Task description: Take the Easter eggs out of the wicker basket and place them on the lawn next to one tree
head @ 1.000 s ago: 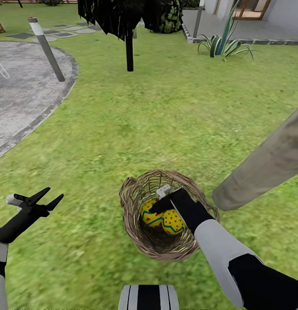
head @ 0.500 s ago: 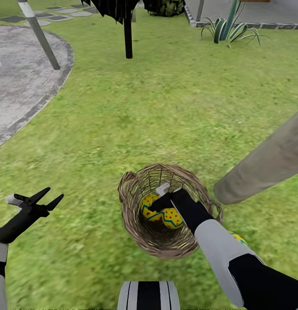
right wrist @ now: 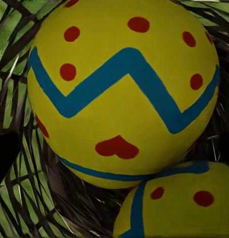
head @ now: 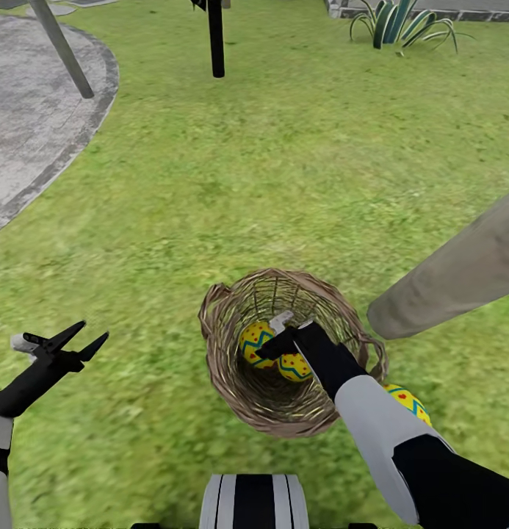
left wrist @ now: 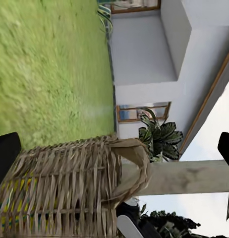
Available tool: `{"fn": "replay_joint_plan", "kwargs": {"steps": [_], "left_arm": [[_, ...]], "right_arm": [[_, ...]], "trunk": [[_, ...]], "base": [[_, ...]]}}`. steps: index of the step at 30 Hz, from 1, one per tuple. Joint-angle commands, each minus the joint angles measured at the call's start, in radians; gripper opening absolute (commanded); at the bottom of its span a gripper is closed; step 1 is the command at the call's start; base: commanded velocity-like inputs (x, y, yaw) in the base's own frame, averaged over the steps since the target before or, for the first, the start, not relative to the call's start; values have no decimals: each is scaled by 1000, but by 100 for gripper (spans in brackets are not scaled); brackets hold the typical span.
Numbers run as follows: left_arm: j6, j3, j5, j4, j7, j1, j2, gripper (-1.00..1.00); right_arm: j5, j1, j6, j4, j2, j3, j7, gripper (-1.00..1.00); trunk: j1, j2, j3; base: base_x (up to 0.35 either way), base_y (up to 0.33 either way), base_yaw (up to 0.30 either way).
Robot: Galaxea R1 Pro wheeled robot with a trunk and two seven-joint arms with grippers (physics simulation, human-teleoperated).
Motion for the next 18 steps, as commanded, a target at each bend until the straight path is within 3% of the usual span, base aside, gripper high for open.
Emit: {"fn": "replay_joint_plan", "kwargs": {"steps": [1,18], "left_arm": [[10,2,-2,2,-6,5,-2,100],[10,0,-2,2,-6,14,-3,100]], "right_arm": [[5,-3,-3,-7,6,-2,5,100],[-7,-12,-87,-49,9,-3,-1,100]], "trunk": [[0,0,-1],[0,0,-1]], "base": [[0,0,0],[0,0,0]]}}
